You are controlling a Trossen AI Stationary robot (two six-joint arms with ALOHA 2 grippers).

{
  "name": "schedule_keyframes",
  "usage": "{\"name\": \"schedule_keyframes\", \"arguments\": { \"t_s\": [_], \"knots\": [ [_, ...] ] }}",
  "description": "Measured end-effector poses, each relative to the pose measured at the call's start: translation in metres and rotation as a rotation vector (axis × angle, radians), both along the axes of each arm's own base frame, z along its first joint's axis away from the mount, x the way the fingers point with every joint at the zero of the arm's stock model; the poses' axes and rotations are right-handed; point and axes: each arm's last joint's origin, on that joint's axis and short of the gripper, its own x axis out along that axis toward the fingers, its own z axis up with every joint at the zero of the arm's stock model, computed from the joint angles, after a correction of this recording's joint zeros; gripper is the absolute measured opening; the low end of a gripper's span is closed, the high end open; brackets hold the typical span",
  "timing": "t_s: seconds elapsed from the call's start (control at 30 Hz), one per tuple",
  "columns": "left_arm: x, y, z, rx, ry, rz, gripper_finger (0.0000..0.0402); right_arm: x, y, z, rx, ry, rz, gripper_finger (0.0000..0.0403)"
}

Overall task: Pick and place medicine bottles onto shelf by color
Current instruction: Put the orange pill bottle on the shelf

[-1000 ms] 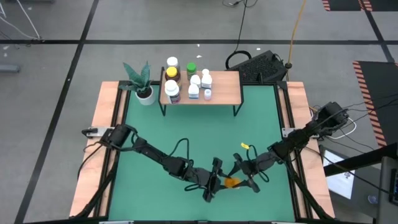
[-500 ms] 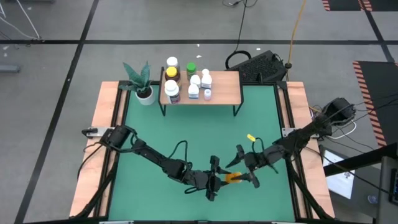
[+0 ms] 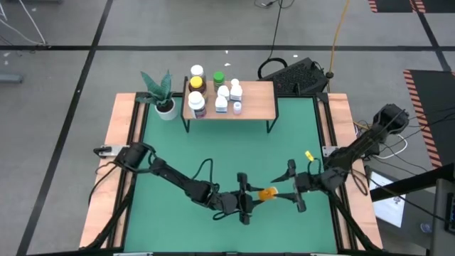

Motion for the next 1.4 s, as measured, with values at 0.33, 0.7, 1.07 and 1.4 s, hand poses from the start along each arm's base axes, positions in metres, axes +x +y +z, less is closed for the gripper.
{"name": "schedule_keyframes", "arguments": {
  "t_s": [0.33,0.7,1.07,1.4],
  "knots": [
    [-0.013,0.020,0.047,-0.137,-0.105,0.111,0.0177,-0.028,-0.010,-0.010,0.056,-0.108,0.026,0.0210],
    [-0.075,0.058,0.028,-0.400,-0.496,-0.063,0.0176,-0.027,-0.002,-0.013,0.096,-0.128,0.163,0.0210],
    [-0.094,0.071,0.028,-0.582,-0.687,-0.319,0.0184,-0.008,-0.006,-0.013,-0.108,-0.354,0.122,0.0210],
    [-0.098,0.048,0.034,-0.546,-0.694,-0.386,0.0193,0.029,0.002,-0.006,-0.413,-0.388,0.093,0.0210]
  ]
}}
